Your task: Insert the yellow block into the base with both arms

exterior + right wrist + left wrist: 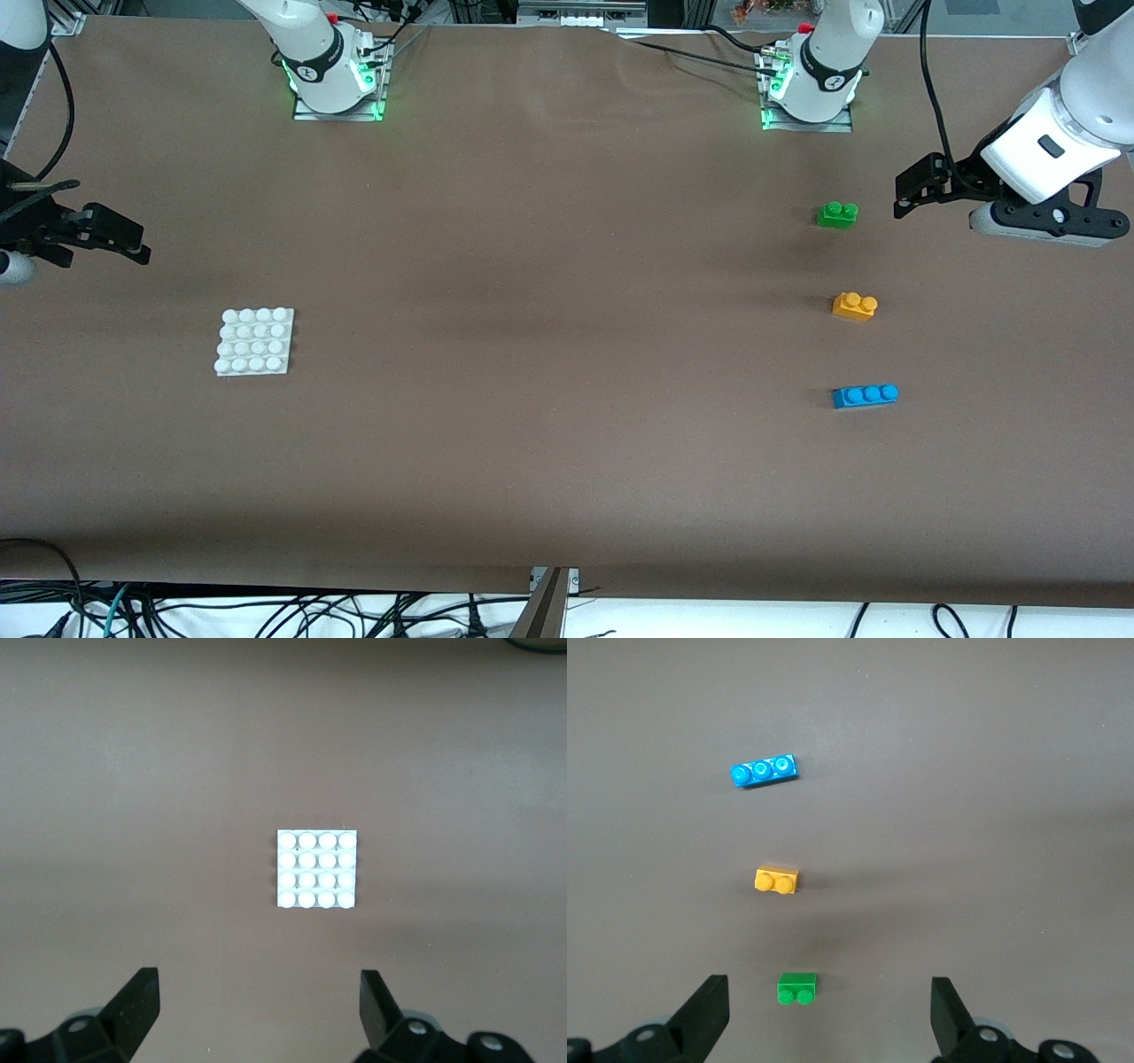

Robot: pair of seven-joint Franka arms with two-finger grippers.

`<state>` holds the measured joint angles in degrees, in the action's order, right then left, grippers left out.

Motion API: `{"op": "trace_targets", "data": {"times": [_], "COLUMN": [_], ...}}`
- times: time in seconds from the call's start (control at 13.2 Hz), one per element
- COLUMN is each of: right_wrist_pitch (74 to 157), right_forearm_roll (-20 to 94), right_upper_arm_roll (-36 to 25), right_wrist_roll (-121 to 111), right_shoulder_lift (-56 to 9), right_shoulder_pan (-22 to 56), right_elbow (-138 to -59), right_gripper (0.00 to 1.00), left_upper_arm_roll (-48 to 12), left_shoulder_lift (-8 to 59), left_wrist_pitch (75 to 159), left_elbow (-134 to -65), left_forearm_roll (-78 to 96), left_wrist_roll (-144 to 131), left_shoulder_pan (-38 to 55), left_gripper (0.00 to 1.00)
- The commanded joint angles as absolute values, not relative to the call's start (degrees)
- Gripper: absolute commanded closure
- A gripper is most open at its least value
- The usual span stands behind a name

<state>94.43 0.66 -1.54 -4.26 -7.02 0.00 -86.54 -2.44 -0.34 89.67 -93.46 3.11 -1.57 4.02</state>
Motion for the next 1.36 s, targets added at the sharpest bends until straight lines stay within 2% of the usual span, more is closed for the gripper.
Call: {"op": "trace_targets", "data": {"times": [0.0, 1.29], "right_wrist_pitch": [94.0, 94.2], "right_forearm_roll": [-0.1, -0.1], "right_upper_arm_roll": [-0.8, -0.6], "right_wrist_roll": [-4.0, -3.8], "right_shoulder_lift": [-6.7, -7.6], "right_shoulder_pan": [-0.8, -0.3], "right_elbow": [-86.4, -85.9], "right_gripper": [0.00, 0.00], "left_upper_arm_roll": [-2.7, -2.6], "left_shoulder_lift": [-0.2, -0.3], "left_wrist_pitch": [88.9, 88.4], "left_elbow": [-92.3, -92.5], "left_forearm_roll": [2.0, -1.2], "left_wrist_roll": [-1.7, -1.3], "left_shoulder_pan": [3.9, 3.0], "left_gripper": [0.00, 0.00]}}
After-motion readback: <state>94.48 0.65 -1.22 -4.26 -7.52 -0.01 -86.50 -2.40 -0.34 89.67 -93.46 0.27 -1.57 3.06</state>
